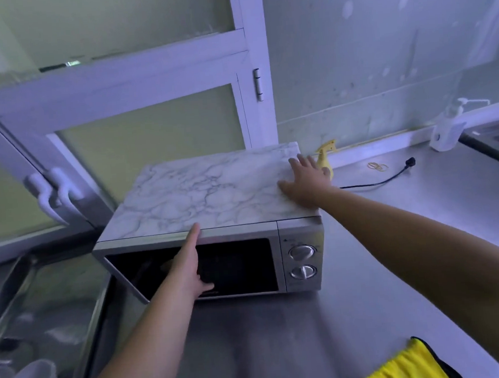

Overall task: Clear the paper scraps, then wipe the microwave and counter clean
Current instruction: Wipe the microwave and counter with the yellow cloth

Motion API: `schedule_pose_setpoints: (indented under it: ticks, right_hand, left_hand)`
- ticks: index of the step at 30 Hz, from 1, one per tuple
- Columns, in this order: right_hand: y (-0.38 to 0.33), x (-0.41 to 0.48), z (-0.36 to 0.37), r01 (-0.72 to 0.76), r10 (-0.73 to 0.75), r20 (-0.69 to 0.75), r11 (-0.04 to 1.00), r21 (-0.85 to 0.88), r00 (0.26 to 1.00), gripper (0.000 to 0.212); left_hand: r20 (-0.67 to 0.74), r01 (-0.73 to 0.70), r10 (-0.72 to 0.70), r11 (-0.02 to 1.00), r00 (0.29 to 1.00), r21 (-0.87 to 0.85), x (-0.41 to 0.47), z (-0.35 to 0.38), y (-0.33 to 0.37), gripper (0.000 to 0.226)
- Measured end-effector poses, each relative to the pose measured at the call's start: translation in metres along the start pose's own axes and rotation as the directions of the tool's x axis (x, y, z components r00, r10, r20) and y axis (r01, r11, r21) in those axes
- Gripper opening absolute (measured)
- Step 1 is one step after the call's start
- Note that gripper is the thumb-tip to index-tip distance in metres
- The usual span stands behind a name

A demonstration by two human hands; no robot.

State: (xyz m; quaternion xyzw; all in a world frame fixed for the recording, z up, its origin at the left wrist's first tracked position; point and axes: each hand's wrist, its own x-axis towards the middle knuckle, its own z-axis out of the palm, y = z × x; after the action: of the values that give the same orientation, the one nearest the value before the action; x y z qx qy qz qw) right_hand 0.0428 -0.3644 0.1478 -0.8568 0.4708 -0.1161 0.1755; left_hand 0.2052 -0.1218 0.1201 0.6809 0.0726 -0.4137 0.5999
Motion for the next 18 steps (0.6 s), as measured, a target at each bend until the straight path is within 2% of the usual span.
schedule_pose_setpoints:
  ticks: [5, 8, 11, 14, 18]
  right_hand:
    - [-0.004, 0.062, 0.008, -0.066, 0.065, -0.039, 0.998, -0.019, 0.997, 0.076]
    - [-0.004, 0.092, 0.008, -0.057, 0.053, -0.059, 0.996, -0.073, 0.997, 0.072]
    - [-0.004, 0.116, 0.004, -0.030, 0.029, -0.011, 0.996, -0.089, 1.000, 0.069]
    - [-0.005, 0.137, 0.003, -0.074, 0.076, 0.063, 0.997, -0.034, 0.995, 0.073]
    - [-0.003, 0.149, 0.006, -0.096, 0.096, 0.056, 0.995, -0.004, 0.994, 0.078]
  left_hand:
    - [-0.015, -0.025, 0.023, 0.987, 1.000, -0.157, 0.009, 0.000, -0.007, 0.107]
    - [-0.028, -0.036, 0.031, 0.971, 0.999, -0.238, 0.011, 0.003, -0.008, 0.105]
    - [-0.012, -0.037, 0.035, 0.966, 0.999, -0.258, 0.015, 0.003, -0.011, 0.093]
    - [0.007, -0.048, 0.052, 0.967, 0.999, -0.251, 0.024, 0.001, -0.014, 0.071]
    - [0.023, -0.061, 0.069, 0.964, 0.997, -0.260, 0.029, 0.000, -0.014, 0.066]
